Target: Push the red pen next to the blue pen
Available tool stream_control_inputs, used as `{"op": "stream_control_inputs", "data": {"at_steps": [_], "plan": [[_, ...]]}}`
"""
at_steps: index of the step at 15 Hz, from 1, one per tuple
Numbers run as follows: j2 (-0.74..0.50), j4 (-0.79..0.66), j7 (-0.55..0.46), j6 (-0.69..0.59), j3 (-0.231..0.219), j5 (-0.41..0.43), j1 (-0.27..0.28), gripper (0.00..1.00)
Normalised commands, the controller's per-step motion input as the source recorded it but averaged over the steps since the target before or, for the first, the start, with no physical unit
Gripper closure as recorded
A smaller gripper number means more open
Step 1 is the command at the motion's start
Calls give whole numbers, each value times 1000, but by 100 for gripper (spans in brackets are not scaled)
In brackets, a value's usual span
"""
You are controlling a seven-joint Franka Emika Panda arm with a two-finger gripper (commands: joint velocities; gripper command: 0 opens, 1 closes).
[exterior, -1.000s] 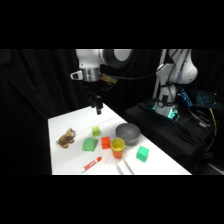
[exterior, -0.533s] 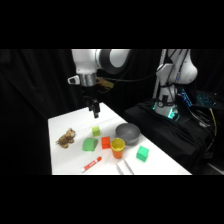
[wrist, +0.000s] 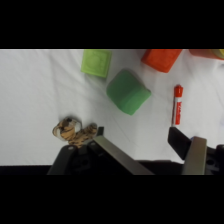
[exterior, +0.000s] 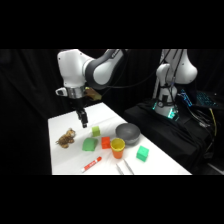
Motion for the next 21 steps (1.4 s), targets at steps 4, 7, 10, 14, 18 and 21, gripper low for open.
{"op": "stream_control_inputs", "data": {"at_steps": [4, 7, 10, 14, 18, 21], "plan": [[392, 473, -89, 74, 96, -55, -23, 0], [404, 427, -93, 98, 87, -48, -8, 0], [372, 395, -106, 96, 68, -55, 1, 0], [310, 362, -104, 72, 44, -82, 19, 0], [250, 301, -104, 61, 31, -90, 10, 0], [213, 239, -109, 71, 24, -96, -7, 0]]}}
